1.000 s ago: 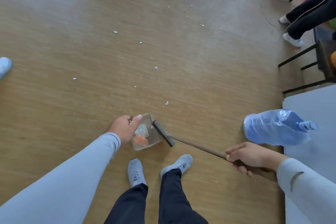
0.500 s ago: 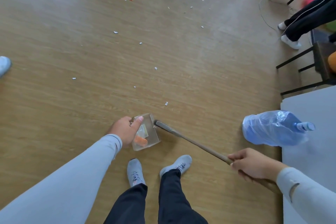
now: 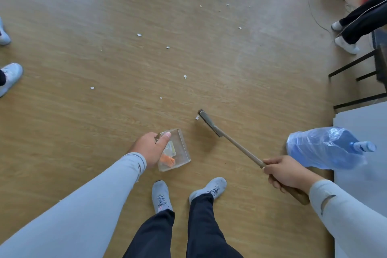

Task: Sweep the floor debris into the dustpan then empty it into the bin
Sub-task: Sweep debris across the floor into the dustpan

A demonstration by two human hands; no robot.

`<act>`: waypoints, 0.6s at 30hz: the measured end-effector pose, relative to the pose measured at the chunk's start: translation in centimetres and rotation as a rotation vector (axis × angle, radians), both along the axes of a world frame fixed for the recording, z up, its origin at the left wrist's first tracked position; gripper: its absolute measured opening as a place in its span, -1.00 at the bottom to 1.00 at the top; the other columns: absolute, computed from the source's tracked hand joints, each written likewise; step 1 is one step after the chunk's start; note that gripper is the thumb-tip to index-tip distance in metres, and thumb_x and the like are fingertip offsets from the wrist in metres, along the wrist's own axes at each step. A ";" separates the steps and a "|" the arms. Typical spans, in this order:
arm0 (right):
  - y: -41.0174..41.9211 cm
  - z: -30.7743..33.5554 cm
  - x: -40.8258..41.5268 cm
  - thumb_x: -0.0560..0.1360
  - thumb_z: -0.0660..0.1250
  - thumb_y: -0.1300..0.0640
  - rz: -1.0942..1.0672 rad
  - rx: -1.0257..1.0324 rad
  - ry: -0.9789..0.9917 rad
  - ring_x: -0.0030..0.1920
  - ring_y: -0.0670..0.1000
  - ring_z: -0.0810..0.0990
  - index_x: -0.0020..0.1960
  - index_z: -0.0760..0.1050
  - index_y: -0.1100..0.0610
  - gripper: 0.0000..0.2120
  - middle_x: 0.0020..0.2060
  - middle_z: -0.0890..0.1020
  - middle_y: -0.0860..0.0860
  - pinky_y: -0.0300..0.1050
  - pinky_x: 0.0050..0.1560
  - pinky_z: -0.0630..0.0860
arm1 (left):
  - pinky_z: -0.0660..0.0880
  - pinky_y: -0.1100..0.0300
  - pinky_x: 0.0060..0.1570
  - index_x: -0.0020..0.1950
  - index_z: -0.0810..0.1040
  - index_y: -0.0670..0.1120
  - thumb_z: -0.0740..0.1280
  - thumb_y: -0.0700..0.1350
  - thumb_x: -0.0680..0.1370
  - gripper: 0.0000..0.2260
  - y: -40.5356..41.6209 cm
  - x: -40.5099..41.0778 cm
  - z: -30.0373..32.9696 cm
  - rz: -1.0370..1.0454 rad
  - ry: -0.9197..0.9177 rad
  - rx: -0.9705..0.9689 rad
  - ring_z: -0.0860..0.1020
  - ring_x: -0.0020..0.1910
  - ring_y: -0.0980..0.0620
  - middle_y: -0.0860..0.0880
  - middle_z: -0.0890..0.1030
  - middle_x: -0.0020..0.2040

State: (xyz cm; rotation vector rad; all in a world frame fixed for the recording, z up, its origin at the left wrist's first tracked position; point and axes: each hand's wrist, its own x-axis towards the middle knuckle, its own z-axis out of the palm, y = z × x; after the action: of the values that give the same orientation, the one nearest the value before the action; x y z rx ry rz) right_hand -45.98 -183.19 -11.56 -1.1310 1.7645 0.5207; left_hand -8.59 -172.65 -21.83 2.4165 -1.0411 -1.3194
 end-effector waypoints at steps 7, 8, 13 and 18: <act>-0.9 -2.9 4.6 0.52 0.26 0.22 0.188 0.018 0.077 -0.47 0.07 0.52 0.16 0.56 0.10 -0.75 -0.46 0.60 0.10 -0.12 -0.41 0.53 | 0.42 0.07 -0.08 0.24 0.59 -0.14 0.17 0.35 0.62 -0.42 -0.5 0.0 -0.1 0.013 -0.032 -0.006 0.55 -0.18 0.00 0.00 0.66 -0.15; -0.9 -2.8 4.8 0.51 0.24 0.23 0.243 0.044 0.092 -0.45 0.08 0.53 0.13 0.59 0.13 -0.75 -0.44 0.61 0.10 -0.09 -0.36 0.55 | 0.40 0.08 -0.11 0.21 0.59 -0.13 0.17 0.35 0.62 -0.43 -0.6 0.0 -0.1 0.015 -0.037 -0.004 0.54 -0.22 0.04 0.05 0.62 -0.23; -0.9 1.8 0.6 0.53 0.35 0.19 0.214 0.199 0.028 -0.56 0.03 0.44 0.21 0.52 0.07 -0.75 -0.46 0.60 0.10 -0.12 -0.38 0.50 | 0.42 0.05 -0.10 0.12 0.59 -0.10 0.16 0.36 0.62 -0.45 -0.7 0.0 0.2 -0.003 -0.023 -0.005 0.59 -0.12 -0.05 0.03 0.62 -0.17; 0.4 4.0 -2.3 0.56 0.34 0.17 0.188 0.177 0.001 -0.57 -0.01 0.44 0.28 0.48 0.04 -0.70 -0.45 0.60 0.09 -0.13 -0.33 0.52 | 0.42 0.06 -0.05 0.27 0.58 -0.15 0.15 0.36 0.62 -0.38 -0.7 -0.1 0.3 -0.007 -0.017 0.000 0.54 -0.07 -0.09 -0.09 0.65 0.02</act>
State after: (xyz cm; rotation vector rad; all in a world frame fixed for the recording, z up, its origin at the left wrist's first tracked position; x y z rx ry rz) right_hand -48.31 -182.75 -7.60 -1.1757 1.5867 0.7748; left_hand -8.69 -173.38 -21.58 2.4299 -1.0545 -1.3034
